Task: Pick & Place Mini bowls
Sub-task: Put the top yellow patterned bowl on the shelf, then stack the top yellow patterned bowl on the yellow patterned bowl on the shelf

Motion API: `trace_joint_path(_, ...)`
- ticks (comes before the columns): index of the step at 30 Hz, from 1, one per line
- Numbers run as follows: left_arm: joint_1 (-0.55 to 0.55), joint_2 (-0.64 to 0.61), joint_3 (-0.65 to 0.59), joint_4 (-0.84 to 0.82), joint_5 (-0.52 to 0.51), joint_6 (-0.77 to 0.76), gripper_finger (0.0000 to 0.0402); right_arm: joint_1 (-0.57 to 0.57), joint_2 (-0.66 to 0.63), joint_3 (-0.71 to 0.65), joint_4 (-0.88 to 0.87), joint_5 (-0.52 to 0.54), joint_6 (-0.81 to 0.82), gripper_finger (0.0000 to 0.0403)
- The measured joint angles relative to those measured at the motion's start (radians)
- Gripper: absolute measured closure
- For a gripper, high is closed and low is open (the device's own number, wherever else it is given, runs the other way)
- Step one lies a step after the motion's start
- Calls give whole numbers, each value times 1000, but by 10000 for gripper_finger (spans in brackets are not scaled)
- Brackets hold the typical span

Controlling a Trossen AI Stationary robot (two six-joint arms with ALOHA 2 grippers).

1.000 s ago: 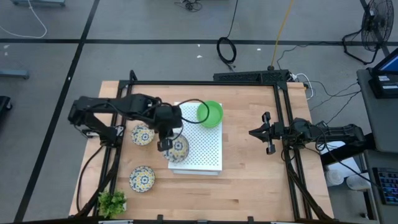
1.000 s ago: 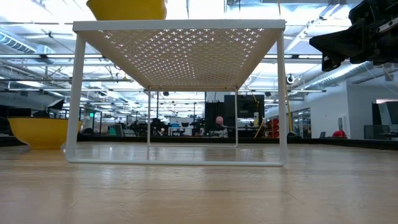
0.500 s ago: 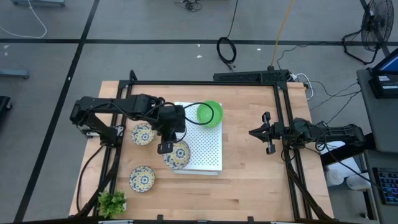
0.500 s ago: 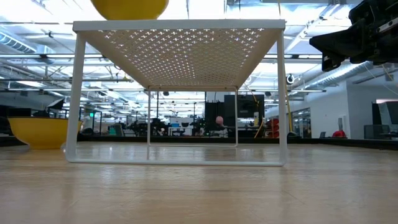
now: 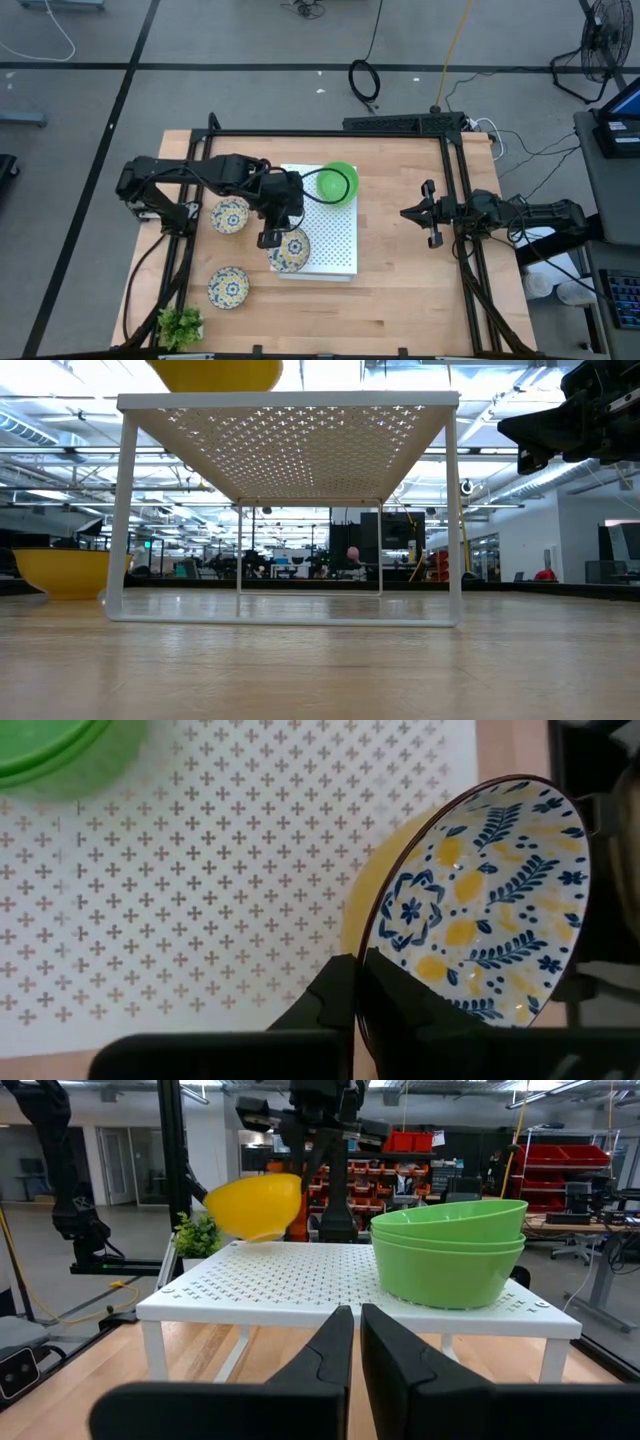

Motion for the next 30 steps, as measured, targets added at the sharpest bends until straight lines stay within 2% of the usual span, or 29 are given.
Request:
trace_joint_path(6,28,50,1,11,22,39,393,0,0,0,0,0,0,391)
trace_joint_path(10,47,54,1,9,15,40,383,0,0,0,0,0,0,390)
trace_joint_path(16,83,47,1,11,8,36,395,0,0,0,0,0,0,388)
trace_joint_path(24,93,49,0,8,-40,35,318,0,0,0,0,0,0,391)
trace_joint_path(30,93,49,0,9,-58,58,280,0,0,0,0,0,0,391)
